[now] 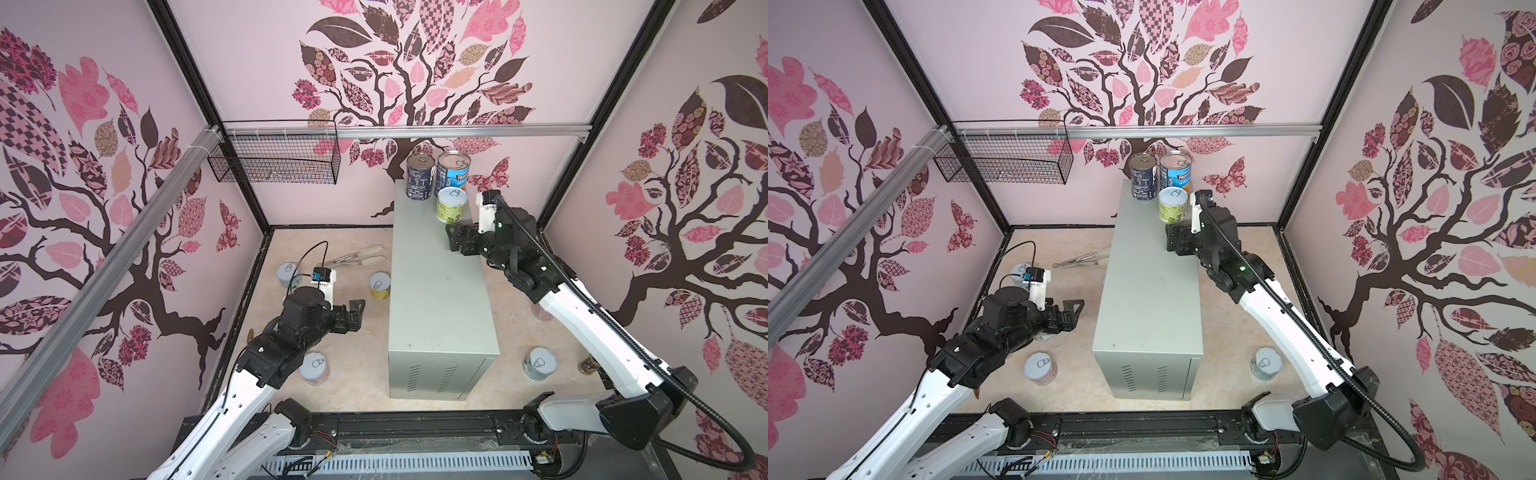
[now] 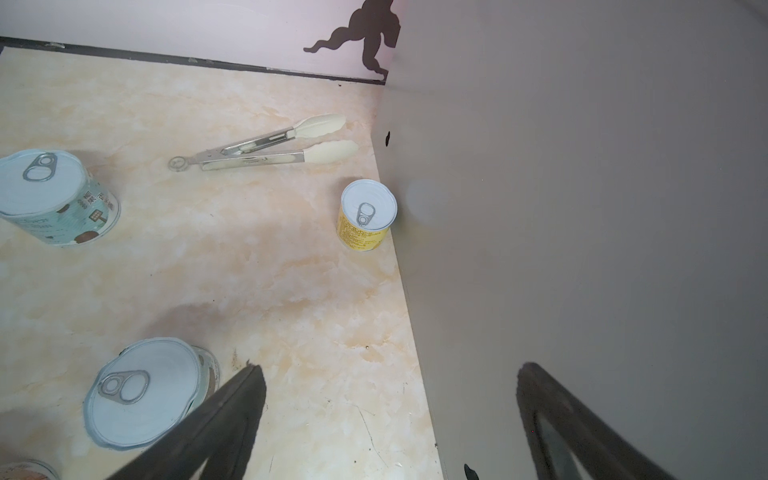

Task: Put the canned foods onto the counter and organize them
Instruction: 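Move the left gripper toward the yellow can while the right gripper lowers beside the cabinet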

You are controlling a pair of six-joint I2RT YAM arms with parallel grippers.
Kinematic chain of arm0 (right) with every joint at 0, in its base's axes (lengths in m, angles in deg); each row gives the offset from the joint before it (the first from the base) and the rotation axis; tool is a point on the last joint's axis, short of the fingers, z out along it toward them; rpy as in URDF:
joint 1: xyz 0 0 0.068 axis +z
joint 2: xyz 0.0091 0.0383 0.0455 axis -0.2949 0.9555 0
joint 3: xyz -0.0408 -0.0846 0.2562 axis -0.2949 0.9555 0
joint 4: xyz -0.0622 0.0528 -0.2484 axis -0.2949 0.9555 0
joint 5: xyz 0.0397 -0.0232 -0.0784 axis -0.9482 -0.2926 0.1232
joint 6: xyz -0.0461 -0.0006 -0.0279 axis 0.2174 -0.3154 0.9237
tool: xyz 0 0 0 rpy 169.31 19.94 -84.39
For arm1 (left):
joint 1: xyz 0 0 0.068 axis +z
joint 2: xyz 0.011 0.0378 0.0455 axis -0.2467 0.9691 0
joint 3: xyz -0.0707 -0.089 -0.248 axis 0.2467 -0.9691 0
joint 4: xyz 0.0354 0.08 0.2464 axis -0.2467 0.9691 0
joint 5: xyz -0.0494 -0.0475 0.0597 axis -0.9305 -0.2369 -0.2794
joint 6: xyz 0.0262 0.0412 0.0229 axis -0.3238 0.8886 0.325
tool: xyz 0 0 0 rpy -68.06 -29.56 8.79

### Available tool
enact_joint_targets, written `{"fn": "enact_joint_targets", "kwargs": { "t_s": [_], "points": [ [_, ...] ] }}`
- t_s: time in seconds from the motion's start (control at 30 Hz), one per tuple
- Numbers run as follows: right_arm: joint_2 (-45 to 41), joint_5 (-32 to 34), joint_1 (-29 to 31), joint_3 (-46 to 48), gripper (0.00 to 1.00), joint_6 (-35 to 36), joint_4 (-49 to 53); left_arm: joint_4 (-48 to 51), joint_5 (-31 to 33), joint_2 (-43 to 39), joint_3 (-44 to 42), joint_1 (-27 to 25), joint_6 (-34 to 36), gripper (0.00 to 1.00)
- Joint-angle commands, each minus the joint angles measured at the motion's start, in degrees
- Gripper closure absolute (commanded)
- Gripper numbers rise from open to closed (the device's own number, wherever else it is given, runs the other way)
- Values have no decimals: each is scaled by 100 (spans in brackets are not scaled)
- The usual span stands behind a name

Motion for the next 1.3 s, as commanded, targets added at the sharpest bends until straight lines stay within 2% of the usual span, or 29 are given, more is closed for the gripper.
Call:
{"fn": "enact_joint_targets", "kwargs": {
  "t_s": [0.0, 0.3, 0.47, 0.67, 0.77, 0.97, 1.27],
  "points": [
    [-731, -246, 27, 259, 10, -110, -15, 108, 49, 285, 330, 9, -68, 2],
    [-2110, -86, 2, 1421, 1, -444, -69, -22, 94, 1203, 682, 6, -245, 2],
    [-2969, -117, -135, 2226, 0, -919, -216, -176, -61, 1812, 934, 8, -363, 2],
    [-3870, -392, -755, 2890, 0, -1543, -143, -219, -82, 2563, 1271, 34, -427, 2],
    [-4035, -548, -924, 3003, 0, -1538, 108, -261, -7, 2869, 1377, 53, -458, 2],
    [-4239, -263, -930, 3325, 0, -1432, 454, -385, 212, 3543, 1470, 118, -405, 2],
    [-4244, -529, -931, 4350, 0, -1798, -12, -749, -9, 4429, 1710, 277, -588, 2]
  ]
}}
